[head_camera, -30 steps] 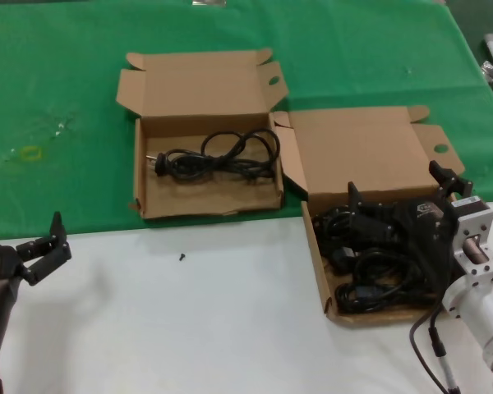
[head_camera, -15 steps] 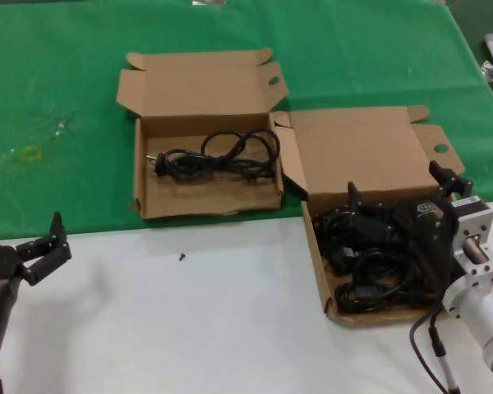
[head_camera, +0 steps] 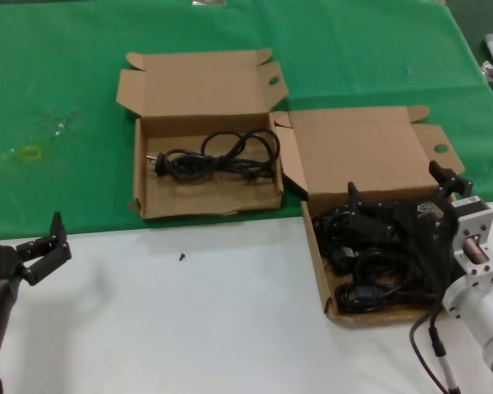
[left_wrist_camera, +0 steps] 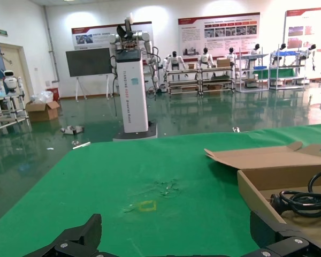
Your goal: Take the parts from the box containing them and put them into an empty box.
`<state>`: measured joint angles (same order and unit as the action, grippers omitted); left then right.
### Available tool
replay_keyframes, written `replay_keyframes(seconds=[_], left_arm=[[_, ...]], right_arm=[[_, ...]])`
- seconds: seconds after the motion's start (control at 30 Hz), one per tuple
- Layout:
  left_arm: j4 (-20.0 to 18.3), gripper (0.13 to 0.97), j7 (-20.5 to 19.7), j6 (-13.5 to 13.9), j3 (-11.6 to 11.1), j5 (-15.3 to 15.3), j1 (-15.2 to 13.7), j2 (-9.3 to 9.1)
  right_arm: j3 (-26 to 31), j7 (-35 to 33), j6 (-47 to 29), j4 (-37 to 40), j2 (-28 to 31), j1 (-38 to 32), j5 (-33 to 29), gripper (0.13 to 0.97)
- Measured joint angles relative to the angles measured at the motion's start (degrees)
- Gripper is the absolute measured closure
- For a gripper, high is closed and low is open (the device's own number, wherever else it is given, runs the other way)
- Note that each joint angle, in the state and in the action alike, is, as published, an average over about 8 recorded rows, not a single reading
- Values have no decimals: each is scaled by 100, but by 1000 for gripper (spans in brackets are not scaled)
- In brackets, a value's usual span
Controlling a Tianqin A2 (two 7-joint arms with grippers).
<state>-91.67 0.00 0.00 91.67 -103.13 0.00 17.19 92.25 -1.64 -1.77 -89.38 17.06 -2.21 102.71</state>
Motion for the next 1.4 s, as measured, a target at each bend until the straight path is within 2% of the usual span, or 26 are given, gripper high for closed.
replay_keyframes(seconds=[1.4], left_arm=[[0, 132, 0, 0, 0, 0, 0, 0]], right_arm=[[0, 0, 0, 0, 0, 0, 0, 129]])
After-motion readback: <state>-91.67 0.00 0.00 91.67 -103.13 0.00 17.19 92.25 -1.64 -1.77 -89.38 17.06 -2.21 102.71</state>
